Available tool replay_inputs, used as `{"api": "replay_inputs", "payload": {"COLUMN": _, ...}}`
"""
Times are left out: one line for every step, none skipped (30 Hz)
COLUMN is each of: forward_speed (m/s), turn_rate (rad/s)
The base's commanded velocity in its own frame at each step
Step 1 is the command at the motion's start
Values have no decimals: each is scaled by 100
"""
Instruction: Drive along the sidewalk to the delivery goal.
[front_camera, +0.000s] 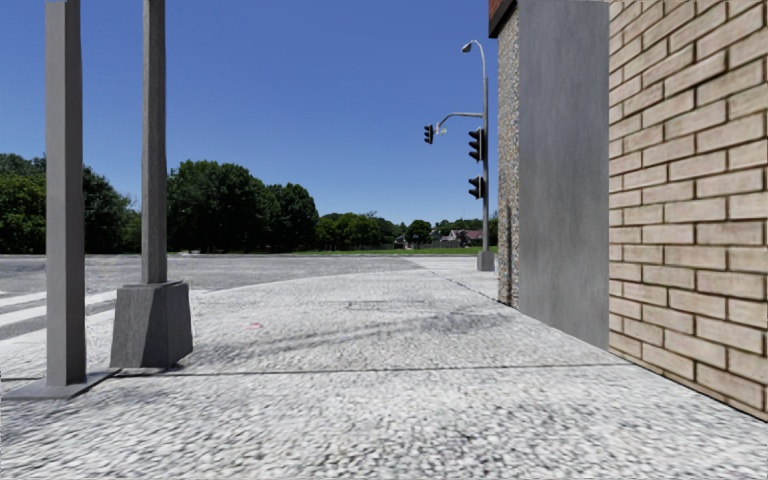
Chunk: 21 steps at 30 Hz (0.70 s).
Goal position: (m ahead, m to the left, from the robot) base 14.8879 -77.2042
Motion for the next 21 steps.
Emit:
{"api": "replay_inputs", "payload": {"forward_speed": 200, "turn_rate": 0}}
{"api": "replay_inputs", "payload": {"forward_speed": 200, "turn_rate": 0}}
{"api": "replay_inputs", "payload": {"forward_speed": 200, "turn_rate": 0}}
{"api": "replay_inputs", "payload": {"forward_speed": 200, "turn_rate": 0}}
{"api": "replay_inputs", "payload": {"forward_speed": 200, "turn_rate": 0}}
{"api": "replay_inputs", "payload": {"forward_speed": 200, "turn_rate": 0}}
{"api": "replay_inputs", "payload": {"forward_speed": 200, "turn_rate": 0}}
{"api": "replay_inputs", "payload": {"forward_speed": 200, "turn_rate": 0}}
{"api": "replay_inputs", "payload": {"forward_speed": 200, "turn_rate": 0}}
{"api": "replay_inputs", "payload": {"forward_speed": 200, "turn_rate": 0}}
{"api": "replay_inputs", "payload": {"forward_speed": 200, "turn_rate": 0}}
{"api": "replay_inputs", "payload": {"forward_speed": 200, "turn_rate": 0}}
{"api": "replay_inputs", "payload": {"forward_speed": 200, "turn_rate": 0}}
{"api": "replay_inputs", "payload": {"forward_speed": 200, "turn_rate": 0}}
{"api": "replay_inputs", "payload": {"forward_speed": 200, "turn_rate": 0}}
{"api": "replay_inputs", "payload": {"forward_speed": 200, "turn_rate": 0}}
{"api": "replay_inputs", "payload": {"forward_speed": 200, "turn_rate": 0}}
{"api": "replay_inputs", "payload": {"forward_speed": 200, "turn_rate": 0}}
{"api": "replay_inputs", "payload": {"forward_speed": 200, "turn_rate": 0}}
{"api": "replay_inputs", "payload": {"forward_speed": 200, "turn_rate": 0}}
{"api": "replay_inputs", "payload": {"forward_speed": 200, "turn_rate": 0}}
